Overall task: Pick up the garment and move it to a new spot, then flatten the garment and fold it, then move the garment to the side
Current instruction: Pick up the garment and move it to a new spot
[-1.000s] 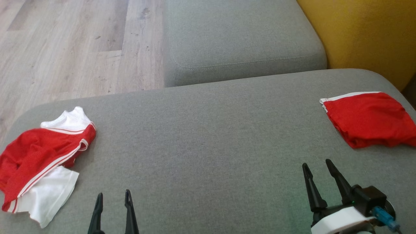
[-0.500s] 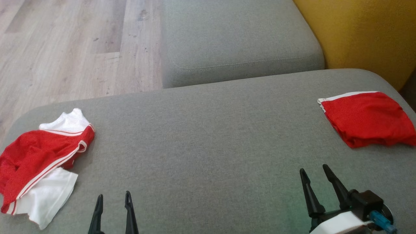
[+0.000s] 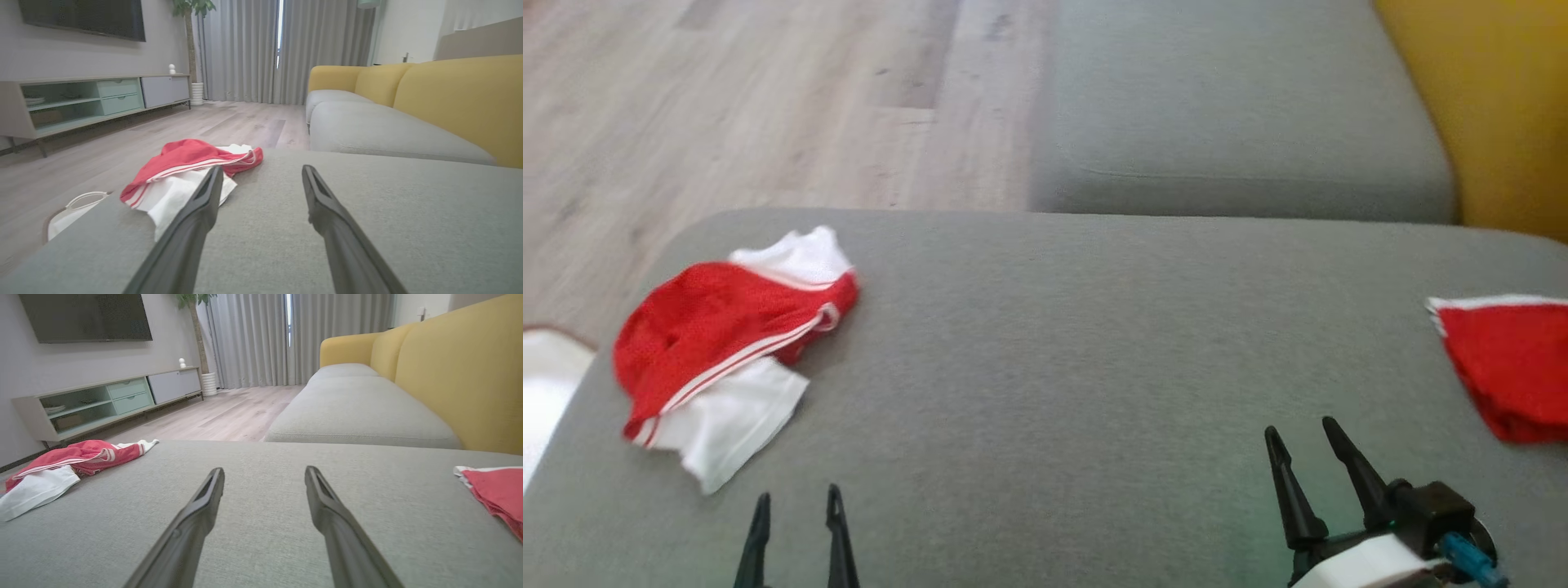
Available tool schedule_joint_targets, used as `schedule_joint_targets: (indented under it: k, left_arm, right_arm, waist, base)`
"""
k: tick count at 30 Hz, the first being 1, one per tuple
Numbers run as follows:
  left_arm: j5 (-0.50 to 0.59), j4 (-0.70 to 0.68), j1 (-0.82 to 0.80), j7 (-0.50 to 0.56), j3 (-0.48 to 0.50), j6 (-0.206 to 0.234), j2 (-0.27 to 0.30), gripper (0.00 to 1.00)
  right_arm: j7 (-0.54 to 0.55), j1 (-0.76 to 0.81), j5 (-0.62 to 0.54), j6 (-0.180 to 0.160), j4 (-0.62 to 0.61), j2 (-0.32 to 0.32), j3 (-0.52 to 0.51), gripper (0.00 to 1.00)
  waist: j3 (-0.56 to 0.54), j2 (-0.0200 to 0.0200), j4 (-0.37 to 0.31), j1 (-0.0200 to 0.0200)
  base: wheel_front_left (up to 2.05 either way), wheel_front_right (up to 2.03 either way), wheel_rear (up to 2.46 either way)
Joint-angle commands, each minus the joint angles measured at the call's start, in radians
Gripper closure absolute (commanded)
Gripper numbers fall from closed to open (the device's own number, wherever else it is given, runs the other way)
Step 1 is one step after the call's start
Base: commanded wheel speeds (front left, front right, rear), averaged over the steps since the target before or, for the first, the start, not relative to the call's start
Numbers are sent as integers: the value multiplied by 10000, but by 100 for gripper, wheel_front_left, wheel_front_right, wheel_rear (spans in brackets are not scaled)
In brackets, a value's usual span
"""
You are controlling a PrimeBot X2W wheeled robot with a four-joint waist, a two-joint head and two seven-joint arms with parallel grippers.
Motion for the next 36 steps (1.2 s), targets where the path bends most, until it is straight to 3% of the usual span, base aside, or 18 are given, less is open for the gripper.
schedule_joint_targets:
  k: [1,10,20,23,28,33,35,36]
  left_arm:
    - [84,-340,-200,-51,421,-4,-45,0]
    - [267,-491,19,-51,814,-65,-45,0]
    - [582,-980,-573,-51,1286,-241,166,0]
    - [788,-1332,-1195,-51,1295,-216,251,0]
    - [878,-1487,-3199,-51,1243,-552,601,0]
    - [885,-766,-5284,196,1067,-902,834,0]
    - [772,252,-7089,912,1041,-1163,1003,0]
    - [772,252,-7089,912,1041,-1163,1003,0]
  right_arm:
    - [-118,-175,-11,35,-294,26,164,0]
    - [-118,-214,-21,35,-274,238,131,0]
    - [-118,-199,-2,35,-415,113,83,0]
    - [-118,-216,4,35,-548,-38,-23,0]
    - [-118,-628,-57,35,-935,-629,-117,0]
    - [-118,-1105,-98,35,-1263,-1257,-145,0]
    - [-118,-1485,-91,35,-1515,-1773,-193,0]
    - [-118,-1485,-91,35,-1515,-1773,-193,0]
  waist:
    - [17,-1,731,0]
    - [38,-1,1800,0]
    - [606,-1,1896,0]
    - [1068,-1,1916,0]
    - [2500,-1,1971,0]
    - [3662,-1,2015,0]
    - [4465,-1,1993,0]
    - [4465,-1,1993,0]
  base:
    - [0,0,0]
    - [0,0,0]
    - [0,0,0]
    - [0,0,0]
    - [0,0,0]
    - [0,0,0]
    - [0,0,0]
    - [0,0,0]
